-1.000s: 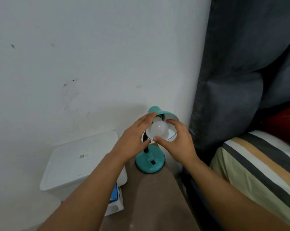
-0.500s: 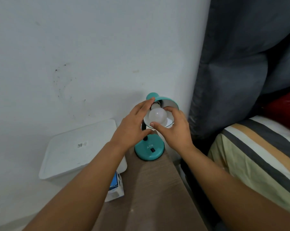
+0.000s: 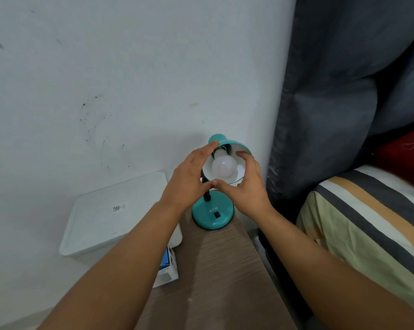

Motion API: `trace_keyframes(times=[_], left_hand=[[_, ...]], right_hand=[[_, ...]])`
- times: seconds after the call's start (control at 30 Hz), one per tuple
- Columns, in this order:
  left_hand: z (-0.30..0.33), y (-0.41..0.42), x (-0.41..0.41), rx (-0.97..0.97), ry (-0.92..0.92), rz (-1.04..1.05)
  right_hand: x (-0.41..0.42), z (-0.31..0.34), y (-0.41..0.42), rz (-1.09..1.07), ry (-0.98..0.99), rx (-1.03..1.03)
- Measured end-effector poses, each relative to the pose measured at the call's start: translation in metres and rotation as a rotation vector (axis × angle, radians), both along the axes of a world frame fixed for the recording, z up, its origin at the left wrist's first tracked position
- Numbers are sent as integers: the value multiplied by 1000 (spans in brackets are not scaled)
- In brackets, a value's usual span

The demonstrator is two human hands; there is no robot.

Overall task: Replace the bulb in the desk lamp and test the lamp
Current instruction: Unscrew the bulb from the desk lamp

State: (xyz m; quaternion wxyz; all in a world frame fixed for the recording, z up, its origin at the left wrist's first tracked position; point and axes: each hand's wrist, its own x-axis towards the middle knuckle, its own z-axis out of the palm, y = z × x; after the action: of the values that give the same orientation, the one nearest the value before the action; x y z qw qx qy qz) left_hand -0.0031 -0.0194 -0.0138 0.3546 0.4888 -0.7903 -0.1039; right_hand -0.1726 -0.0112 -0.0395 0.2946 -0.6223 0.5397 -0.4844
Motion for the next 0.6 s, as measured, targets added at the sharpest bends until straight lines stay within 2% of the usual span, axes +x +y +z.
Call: trace_keyframes(times=[0.23, 0.4, 0.6], left_hand=[[3, -3, -1, 13, -3, 22], [2, 0, -1, 21, -18, 22], [3, 4, -3, 15, 5, 23]], right_hand=[[5, 2, -5, -99, 44, -5], [6, 2, -3, -46, -30, 43], [12, -1, 2, -130, -60, 130]])
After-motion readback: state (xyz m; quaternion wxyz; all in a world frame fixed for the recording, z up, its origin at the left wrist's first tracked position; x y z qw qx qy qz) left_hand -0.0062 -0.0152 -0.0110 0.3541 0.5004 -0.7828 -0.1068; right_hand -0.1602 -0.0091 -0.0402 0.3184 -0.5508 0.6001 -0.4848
